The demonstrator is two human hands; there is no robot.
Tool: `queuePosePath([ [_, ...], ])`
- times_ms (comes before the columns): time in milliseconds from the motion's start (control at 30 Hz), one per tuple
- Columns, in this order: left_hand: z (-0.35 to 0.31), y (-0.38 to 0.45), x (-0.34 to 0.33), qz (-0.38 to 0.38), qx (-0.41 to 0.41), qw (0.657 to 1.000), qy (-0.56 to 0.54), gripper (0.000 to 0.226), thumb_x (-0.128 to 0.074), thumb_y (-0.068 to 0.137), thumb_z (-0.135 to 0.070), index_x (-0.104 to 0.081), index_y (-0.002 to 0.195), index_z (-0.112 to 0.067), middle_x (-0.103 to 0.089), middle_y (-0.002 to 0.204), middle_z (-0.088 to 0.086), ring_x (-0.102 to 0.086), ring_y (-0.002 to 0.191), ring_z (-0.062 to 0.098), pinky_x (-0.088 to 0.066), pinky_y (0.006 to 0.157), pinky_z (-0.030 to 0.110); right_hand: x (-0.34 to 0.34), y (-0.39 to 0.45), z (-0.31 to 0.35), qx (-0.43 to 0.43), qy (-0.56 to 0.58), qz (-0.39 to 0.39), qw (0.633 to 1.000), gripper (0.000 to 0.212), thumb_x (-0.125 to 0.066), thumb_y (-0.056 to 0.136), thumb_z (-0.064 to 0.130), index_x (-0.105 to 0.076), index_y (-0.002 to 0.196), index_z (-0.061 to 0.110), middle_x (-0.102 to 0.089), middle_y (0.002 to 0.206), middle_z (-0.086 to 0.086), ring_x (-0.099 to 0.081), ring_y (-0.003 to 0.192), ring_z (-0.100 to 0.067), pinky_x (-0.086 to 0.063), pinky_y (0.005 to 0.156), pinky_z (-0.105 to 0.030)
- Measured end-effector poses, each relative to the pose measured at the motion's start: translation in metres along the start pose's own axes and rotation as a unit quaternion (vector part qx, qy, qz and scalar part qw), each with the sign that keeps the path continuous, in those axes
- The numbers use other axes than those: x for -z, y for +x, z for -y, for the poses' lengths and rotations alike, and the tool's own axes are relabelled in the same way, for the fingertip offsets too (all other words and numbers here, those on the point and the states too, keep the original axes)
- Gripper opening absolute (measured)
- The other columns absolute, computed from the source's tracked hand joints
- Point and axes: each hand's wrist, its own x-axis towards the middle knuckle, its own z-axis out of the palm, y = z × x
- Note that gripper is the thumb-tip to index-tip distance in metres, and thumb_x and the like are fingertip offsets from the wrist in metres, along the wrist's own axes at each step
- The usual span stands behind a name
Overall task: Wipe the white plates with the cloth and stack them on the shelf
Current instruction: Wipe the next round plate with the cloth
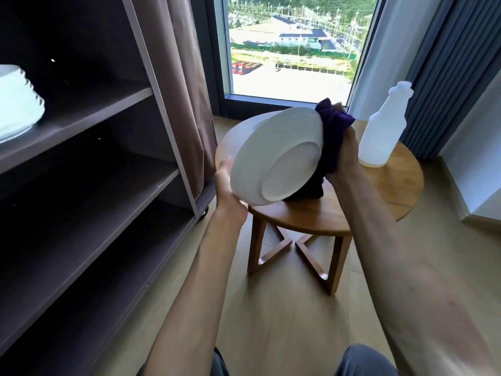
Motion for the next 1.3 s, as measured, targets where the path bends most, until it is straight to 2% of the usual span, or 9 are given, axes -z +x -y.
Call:
queuePosePath([
  [133, -0.006, 0.000, 0.004, 0.195, -0.018, 0.979, 0.054, 0.098, -0.066, 0.079, -0.076, -0.049, 0.149, -0.011, -0.051, 0.147, 0.022, -0.052, 0.131, 0.040, -0.045, 0.107, 0.053, -0.002, -0.003, -0.007, -0.037, -0.104, -0.060, 0.992, 0.019, -0.060, 0.092, 0.042, -0.065, 0.093, 0.024, -0.065, 0.090, 0.001, -0.062, 0.079, -0.015, -0.050, 0.072, -0.033],
  [200, -0.007, -0.007, 0.001, 0.258, -0.025, 0.963, 0.075, 0.098, -0.090, 0.059, -0.060, -0.058, 0.138, -0.011, -0.061, 0.131, 0.018, -0.060, 0.116, 0.036, -0.054, 0.094, 0.048, -0.009, 0.002, -0.006, -0.057, -0.075, -0.082, 0.992, 0.033, -0.075, 0.072, 0.045, -0.073, 0.091, 0.019, -0.071, 0.085, -0.003, -0.064, 0.081, -0.022, -0.050, 0.074, -0.033],
  [333, -0.004, -0.022, -0.004, 0.307, -0.017, 0.948, 0.084, 0.076, -0.098, 0.038, -0.028, -0.079, 0.110, -0.015, -0.067, 0.115, 0.017, -0.063, 0.102, 0.039, -0.061, 0.079, 0.045, -0.015, 0.003, -0.005, -0.070, -0.177, -0.107, 0.976, 0.028, -0.073, 0.084, 0.037, -0.073, 0.093, 0.011, -0.068, 0.078, -0.004, -0.061, 0.077, -0.023, -0.045, 0.068, -0.031],
  [533, 0.009, -0.026, -0.010, 0.247, -0.038, 0.968, 0.032, 0.075, -0.093, 0.028, -0.027, -0.082, 0.101, -0.016, -0.073, 0.104, 0.013, -0.069, 0.095, 0.034, -0.062, 0.079, 0.044, -0.040, -0.002, -0.004, 0.058, -0.328, -0.093, 0.938, 0.052, -0.060, 0.090, 0.064, -0.066, 0.087, 0.013, -0.065, 0.082, 0.001, -0.060, 0.077, -0.014, -0.045, 0.069, -0.028],
  [667, 0.004, -0.025, -0.022, 0.233, -0.058, 0.971, -0.006, 0.072, -0.098, 0.043, -0.037, -0.080, 0.110, -0.017, -0.075, 0.109, 0.012, -0.071, 0.100, 0.032, -0.061, 0.087, 0.048, -0.062, -0.026, -0.016, 0.199, -0.303, -0.039, 0.931, 0.050, -0.028, 0.102, 0.049, -0.065, 0.083, 0.021, -0.068, 0.086, -0.002, -0.062, 0.083, -0.018, -0.048, 0.076, -0.035],
  [767, 0.010, -0.024, -0.028, 0.183, -0.091, 0.978, -0.045, 0.053, -0.070, 0.081, -0.045, -0.068, 0.126, -0.019, -0.072, 0.117, 0.011, -0.068, 0.108, 0.030, -0.053, 0.098, 0.049, -0.072, -0.042, -0.035, 0.254, -0.345, 0.039, 0.903, 0.037, -0.039, 0.099, 0.040, -0.064, 0.083, 0.019, -0.066, 0.082, -0.005, -0.060, 0.079, -0.021, -0.050, 0.071, -0.043],
  [967, 0.004, -0.019, -0.009, 0.091, -0.134, 0.979, -0.126, 0.058, -0.050, 0.092, -0.044, -0.059, 0.140, -0.012, -0.068, 0.124, 0.014, -0.064, 0.118, 0.033, -0.048, 0.106, 0.049, -0.083, -0.062, -0.060, 0.305, -0.446, 0.152, 0.827, 0.031, -0.063, 0.083, 0.059, -0.053, 0.072, 0.032, -0.055, 0.069, 0.011, -0.054, 0.066, -0.007, -0.045, 0.064, -0.033],
  [1167, -0.005, -0.020, -0.003, 0.067, -0.137, 0.988, -0.025, 0.064, -0.058, 0.063, -0.013, -0.060, 0.127, -0.008, -0.067, 0.108, 0.013, -0.063, 0.105, 0.036, -0.053, 0.096, 0.051, -0.115, -0.027, -0.035, 0.265, -0.498, 0.137, 0.814, 0.053, -0.059, 0.077, 0.071, -0.068, 0.080, 0.019, -0.066, 0.074, 0.005, -0.061, 0.072, -0.013, -0.055, 0.070, -0.043],
  [1300, -0.007, -0.021, 0.000, 0.092, -0.144, 0.985, -0.015, 0.111, -0.078, 0.038, -0.017, -0.051, 0.144, -0.003, -0.061, 0.123, 0.019, -0.057, 0.115, 0.041, -0.044, 0.107, 0.061, -0.121, -0.006, -0.027, 0.202, -0.507, 0.125, 0.829, 0.053, -0.057, 0.082, 0.069, -0.073, 0.085, 0.018, -0.070, 0.075, 0.003, -0.065, 0.076, -0.017, -0.056, 0.074, -0.043],
])
